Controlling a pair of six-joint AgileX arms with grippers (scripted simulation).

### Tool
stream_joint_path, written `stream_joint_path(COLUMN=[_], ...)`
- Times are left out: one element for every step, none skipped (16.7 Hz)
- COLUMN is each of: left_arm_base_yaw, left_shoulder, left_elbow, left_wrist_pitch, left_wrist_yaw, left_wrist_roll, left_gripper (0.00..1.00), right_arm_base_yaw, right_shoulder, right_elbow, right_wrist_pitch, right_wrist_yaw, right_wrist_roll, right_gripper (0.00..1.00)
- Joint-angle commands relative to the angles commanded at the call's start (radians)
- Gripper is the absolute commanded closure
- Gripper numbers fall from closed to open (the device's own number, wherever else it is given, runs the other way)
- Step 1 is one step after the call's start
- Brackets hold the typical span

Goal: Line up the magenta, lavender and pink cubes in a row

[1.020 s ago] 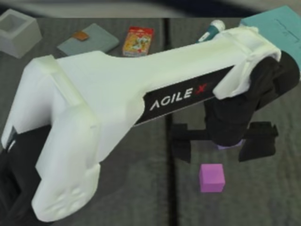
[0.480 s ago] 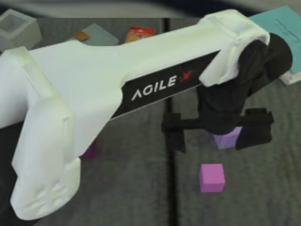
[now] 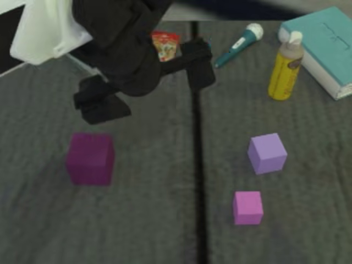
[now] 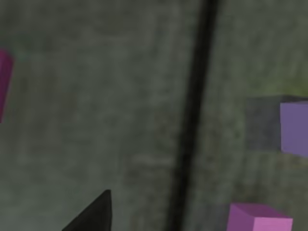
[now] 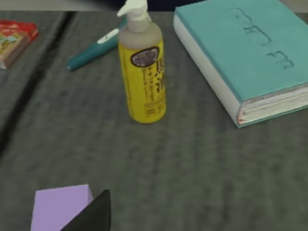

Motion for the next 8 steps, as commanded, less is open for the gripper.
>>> stream_joint_path(left_arm_base_yaw=[0.049,0.099,0.150,0.200,0.249,0.298,0.344,0.388], left_shoulder=[-0.111,-0.226,-0.342,-0.459,-0.574,-0.686,-0.794,-0.897], left_elbow=[-0.098,-0.201,-0.307,-0.415,-0.523,-0.629,-0.732,-0.832], left_wrist_pitch=[0.056,0.114,0.173,0.233,0.294,0.354,0.413,0.471], left_wrist_yaw=[0.000,0.001,0.002,0.004,0.006,0.008,0.010,0.012], left_wrist_roll=[0.033,0.070,0.110,0.155,0.202,0.252,0.304,0.357], left_gripper=[0.00,0.00,0.00,0.00,0.00,0.00,0.00,0.00], right_arm_base_yaw=[0.020,0.039,0.059,0.080,0.099,0.120,0.140,0.158], right_shoulder=[0.099,0.194,0.300,0.407,0.507,0.615,0.719,0.813], right_elbow=[0.075,0.146,0.223,0.300,0.371,0.447,0.522,0.590], right_wrist_pitch=[-0.055,-0.107,-0.164,-0.221,-0.275,-0.331,-0.386,-0.436], right_wrist_yaw=[0.000,0.001,0.001,0.001,0.001,0.001,0.000,0.000], right_wrist_roll=[0.010,0.020,0.030,0.040,0.050,0.060,0.070,0.079], right_gripper=[0.00,0.00,0.00,0.00,0.00,0.00,0.00,0.00])
